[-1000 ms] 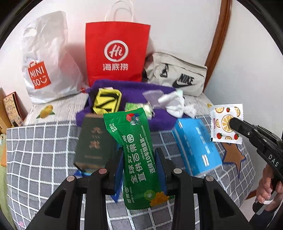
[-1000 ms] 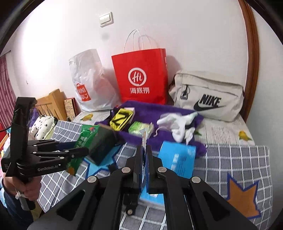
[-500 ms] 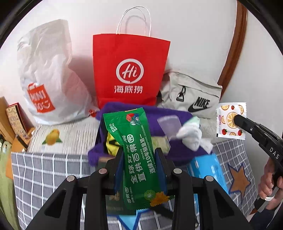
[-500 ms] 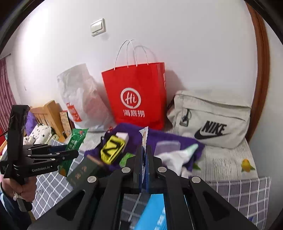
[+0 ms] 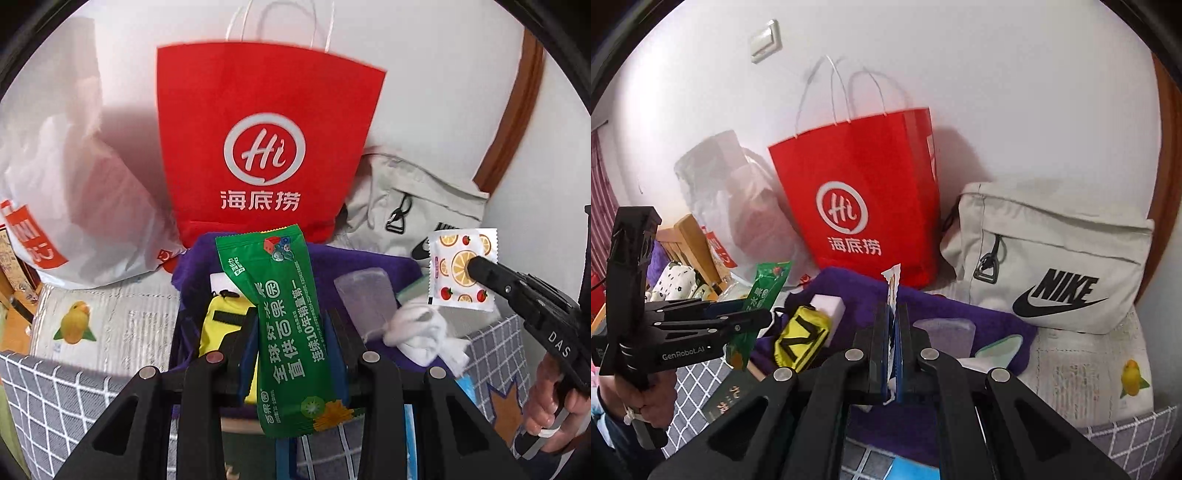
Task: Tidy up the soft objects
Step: 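Carry the green packet with the left tool and card with the right tool over the towel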
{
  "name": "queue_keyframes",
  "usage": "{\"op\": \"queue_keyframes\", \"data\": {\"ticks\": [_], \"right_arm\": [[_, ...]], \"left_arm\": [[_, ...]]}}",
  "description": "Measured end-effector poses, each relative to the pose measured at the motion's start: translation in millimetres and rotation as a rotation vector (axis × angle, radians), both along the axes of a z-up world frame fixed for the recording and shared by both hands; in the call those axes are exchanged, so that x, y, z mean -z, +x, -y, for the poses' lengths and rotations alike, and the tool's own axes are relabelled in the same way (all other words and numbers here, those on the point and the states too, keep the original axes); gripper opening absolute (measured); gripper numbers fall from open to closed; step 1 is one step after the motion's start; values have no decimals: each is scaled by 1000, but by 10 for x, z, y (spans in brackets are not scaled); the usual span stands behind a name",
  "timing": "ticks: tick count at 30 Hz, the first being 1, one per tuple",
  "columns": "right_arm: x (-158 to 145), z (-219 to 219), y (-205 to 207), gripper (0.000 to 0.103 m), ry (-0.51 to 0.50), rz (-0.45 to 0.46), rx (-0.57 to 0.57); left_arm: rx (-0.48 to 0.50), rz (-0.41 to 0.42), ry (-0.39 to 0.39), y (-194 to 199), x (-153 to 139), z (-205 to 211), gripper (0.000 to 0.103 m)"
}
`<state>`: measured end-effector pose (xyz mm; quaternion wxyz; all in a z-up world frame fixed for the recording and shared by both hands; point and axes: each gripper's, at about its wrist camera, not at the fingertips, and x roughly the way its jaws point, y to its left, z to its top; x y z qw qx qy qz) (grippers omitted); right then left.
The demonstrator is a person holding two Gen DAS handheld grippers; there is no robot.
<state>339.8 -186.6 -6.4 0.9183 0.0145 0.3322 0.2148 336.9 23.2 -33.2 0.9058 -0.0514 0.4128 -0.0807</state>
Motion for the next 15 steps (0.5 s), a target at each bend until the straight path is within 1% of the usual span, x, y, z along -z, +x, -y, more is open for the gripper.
{"op": "queue_keyframes", "data": {"ticks": [4,7,10,15], "right_arm": [[226,-17,245,3,22,-69,-26],[412,-10,385,3,4,-109,-16],[586,18,510,3,-19,-178,-11],[777,65,616,4,-43,-245,1]], "left_arm": [[5,-37,-15,209,170,72,32],[11,-65,-9,322,296,133,32],[24,-103,11,405,430,193,32],[38,-129,9,468,567,218,33]]}}
